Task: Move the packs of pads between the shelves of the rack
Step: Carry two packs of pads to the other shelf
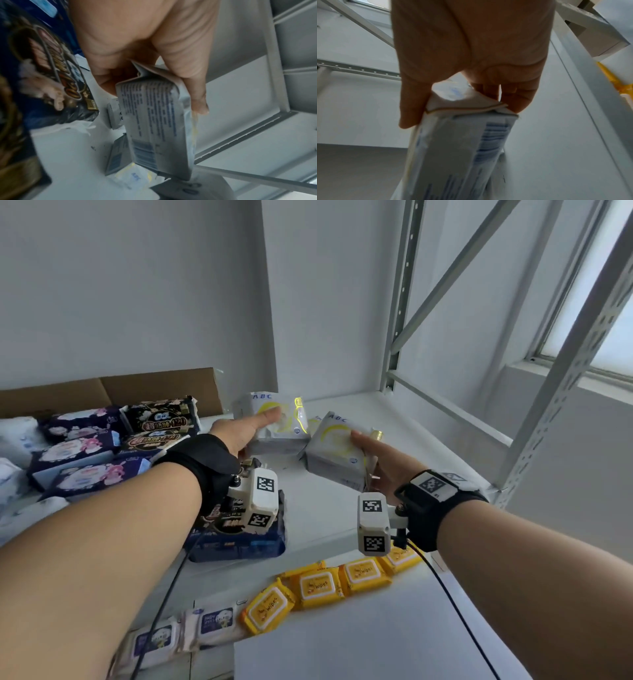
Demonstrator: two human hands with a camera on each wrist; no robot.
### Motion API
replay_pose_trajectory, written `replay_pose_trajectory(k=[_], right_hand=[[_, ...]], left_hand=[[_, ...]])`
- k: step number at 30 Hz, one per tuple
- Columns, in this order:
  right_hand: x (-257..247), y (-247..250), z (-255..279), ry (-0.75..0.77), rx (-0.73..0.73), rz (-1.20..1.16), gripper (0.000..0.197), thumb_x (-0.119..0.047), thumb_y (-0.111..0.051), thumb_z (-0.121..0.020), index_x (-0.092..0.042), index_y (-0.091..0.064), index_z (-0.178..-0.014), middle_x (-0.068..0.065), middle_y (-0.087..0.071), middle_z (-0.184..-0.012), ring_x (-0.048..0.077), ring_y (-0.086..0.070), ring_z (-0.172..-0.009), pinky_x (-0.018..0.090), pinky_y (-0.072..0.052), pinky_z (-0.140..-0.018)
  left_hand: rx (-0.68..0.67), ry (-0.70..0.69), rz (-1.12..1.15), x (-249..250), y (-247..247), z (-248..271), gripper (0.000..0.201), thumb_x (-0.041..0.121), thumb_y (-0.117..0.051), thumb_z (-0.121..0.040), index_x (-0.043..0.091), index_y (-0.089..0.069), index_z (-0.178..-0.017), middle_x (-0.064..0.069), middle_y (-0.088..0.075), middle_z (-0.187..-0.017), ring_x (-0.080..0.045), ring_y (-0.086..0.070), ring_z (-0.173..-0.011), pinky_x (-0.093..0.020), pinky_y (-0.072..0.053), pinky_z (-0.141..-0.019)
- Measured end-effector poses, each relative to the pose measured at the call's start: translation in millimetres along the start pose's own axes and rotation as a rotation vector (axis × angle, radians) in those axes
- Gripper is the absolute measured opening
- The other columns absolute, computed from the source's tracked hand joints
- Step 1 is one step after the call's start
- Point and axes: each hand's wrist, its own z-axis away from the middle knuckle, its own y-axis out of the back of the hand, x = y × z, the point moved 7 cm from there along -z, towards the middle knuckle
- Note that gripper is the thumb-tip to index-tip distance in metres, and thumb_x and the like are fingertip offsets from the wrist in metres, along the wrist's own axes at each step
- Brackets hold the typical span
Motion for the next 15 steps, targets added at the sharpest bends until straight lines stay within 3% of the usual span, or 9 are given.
replay_pose_trajectory(k=[4, 7, 9, 11, 14, 15], right_hand=[[-14, 30, 26, 0.021, -0.103, 0.022, 0.037, -0.040, -0.072, -0.074, -0.014, -0.067, -0.100, 0.009, -0.069, -0.102, 0.024, -0.066, -0.085, 0.037, -0.050, -0.092], [-18, 57, 48, 0.025, -0.149, -0.005, 0.025, -0.025, -0.069, -0.077, -0.010, -0.067, -0.097, 0.008, -0.073, -0.083, 0.022, -0.070, -0.065, 0.028, -0.058, -0.062], [-18, 78, 64, 0.025, -0.146, 0.011, 0.023, -0.018, -0.068, -0.076, -0.008, -0.066, -0.097, 0.009, -0.072, -0.079, 0.023, -0.069, -0.057, 0.026, -0.055, -0.053], [-17, 99, 78, 0.030, -0.137, 0.047, 0.029, -0.015, -0.067, -0.076, -0.006, -0.064, -0.103, 0.013, -0.068, -0.090, 0.026, -0.068, -0.063, 0.028, -0.056, -0.057], [-22, 134, 93, 0.036, -0.111, 0.139, 0.043, -0.015, -0.073, -0.070, -0.003, -0.063, -0.110, 0.016, -0.068, -0.098, 0.030, -0.067, -0.076, 0.039, -0.055, -0.078], [-25, 145, 96, 0.040, -0.102, 0.165, 0.047, -0.015, -0.075, -0.068, -0.003, -0.064, -0.112, 0.015, -0.069, -0.098, 0.029, -0.068, -0.079, 0.039, -0.055, -0.080]], left_hand=[[-0.036, 0.023, 0.050, -1, -19, 51, 0.071, 0.043, -0.084, -0.047, 0.015, -0.067, -0.110, -0.004, -0.060, -0.092, -0.020, -0.052, -0.082, -0.034, -0.044, -0.082], [-0.027, 0.028, 0.084, -9, -35, 87, 0.056, 0.033, -0.083, -0.059, 0.015, -0.068, -0.110, -0.006, -0.060, -0.103, -0.021, -0.053, -0.078, -0.035, -0.046, -0.079], [-0.015, 0.041, 0.069, -17, -47, 111, 0.054, 0.033, -0.083, -0.059, 0.013, -0.068, -0.107, -0.007, -0.060, -0.106, -0.022, -0.053, -0.082, -0.033, -0.046, -0.079], [-0.001, 0.066, 0.056, -24, -63, 134, 0.057, 0.037, -0.085, -0.057, 0.013, -0.068, -0.105, -0.006, -0.063, -0.104, -0.024, -0.056, -0.091, -0.034, -0.050, -0.087], [-0.004, 0.061, 0.082, -22, -87, 161, 0.056, 0.040, -0.084, -0.059, 0.013, -0.064, -0.104, -0.002, -0.062, -0.085, -0.019, -0.056, -0.078, -0.028, -0.047, -0.067], [-0.002, 0.051, 0.094, -21, -94, 167, 0.059, 0.042, -0.084, -0.058, 0.014, -0.063, -0.105, -0.001, -0.062, -0.084, -0.018, -0.056, -0.077, -0.027, -0.046, -0.064]])
